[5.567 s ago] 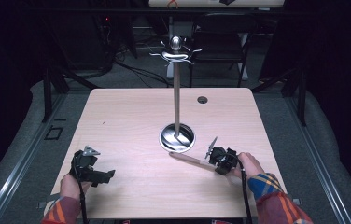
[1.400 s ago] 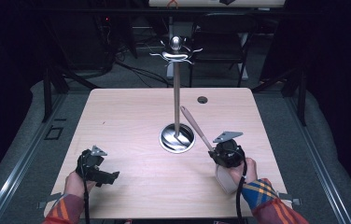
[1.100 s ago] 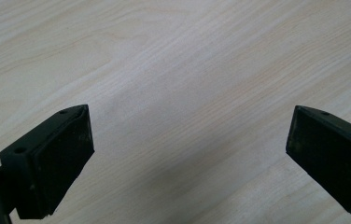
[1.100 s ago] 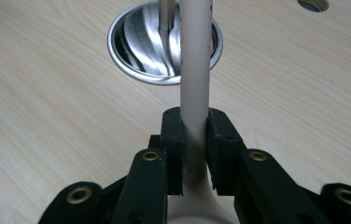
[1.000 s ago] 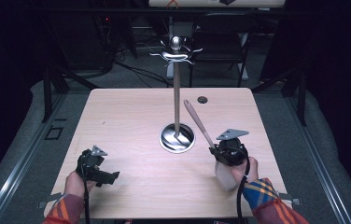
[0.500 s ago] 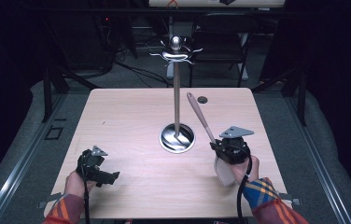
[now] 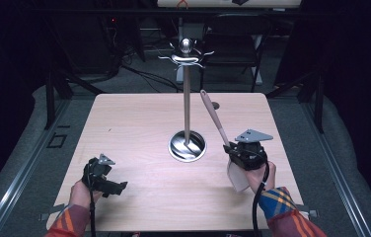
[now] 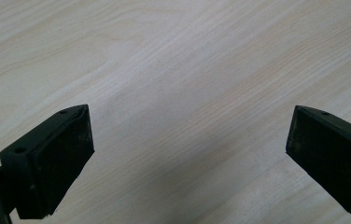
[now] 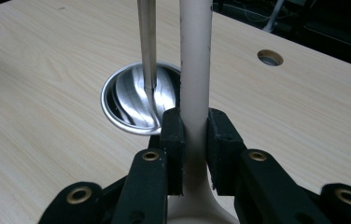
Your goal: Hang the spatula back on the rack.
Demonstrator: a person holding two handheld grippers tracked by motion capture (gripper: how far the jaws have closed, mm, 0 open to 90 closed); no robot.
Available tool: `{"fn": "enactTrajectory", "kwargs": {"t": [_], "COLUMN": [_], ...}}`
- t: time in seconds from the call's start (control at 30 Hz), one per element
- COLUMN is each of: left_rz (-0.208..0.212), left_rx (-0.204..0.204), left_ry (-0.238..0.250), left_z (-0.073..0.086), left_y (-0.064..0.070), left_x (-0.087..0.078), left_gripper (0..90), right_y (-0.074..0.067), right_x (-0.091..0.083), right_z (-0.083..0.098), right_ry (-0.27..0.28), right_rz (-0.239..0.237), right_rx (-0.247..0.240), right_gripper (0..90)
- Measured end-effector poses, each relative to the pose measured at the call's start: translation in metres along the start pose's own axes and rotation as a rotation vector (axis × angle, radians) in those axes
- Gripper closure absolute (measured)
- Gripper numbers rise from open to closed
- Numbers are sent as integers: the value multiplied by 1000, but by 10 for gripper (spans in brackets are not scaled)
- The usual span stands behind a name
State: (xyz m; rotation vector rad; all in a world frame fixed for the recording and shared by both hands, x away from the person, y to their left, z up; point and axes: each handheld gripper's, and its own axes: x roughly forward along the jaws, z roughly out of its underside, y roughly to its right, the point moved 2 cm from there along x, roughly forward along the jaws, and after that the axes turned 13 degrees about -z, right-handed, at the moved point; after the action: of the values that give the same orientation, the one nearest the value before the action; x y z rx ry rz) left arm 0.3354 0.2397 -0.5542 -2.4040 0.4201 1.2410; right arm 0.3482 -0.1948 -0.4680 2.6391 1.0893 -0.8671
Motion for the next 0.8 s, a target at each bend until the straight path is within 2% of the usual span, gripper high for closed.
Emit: {"fn": "enactTrajectory", "kwargs": {"t": [0.3,0.7,0.8], "left_rz": [6,-3,4], "left_rx": [-1,0,4], "left_ry": [-2,-3,-7], "left_z": [0,0,0], "left_y": [0,1,0], "left_x": [0,2,2], "left_gripper": [5,5,5], "right_y": [-2,-3,-5], "right_x": [0,-10,-15], "right_z": [-7,-16,-19], "right_ry": [26,83,122], "right_rz": [-6,2,8], "right_rx": [-11,-21,-26], "right_gripper": [782,782,783]}}
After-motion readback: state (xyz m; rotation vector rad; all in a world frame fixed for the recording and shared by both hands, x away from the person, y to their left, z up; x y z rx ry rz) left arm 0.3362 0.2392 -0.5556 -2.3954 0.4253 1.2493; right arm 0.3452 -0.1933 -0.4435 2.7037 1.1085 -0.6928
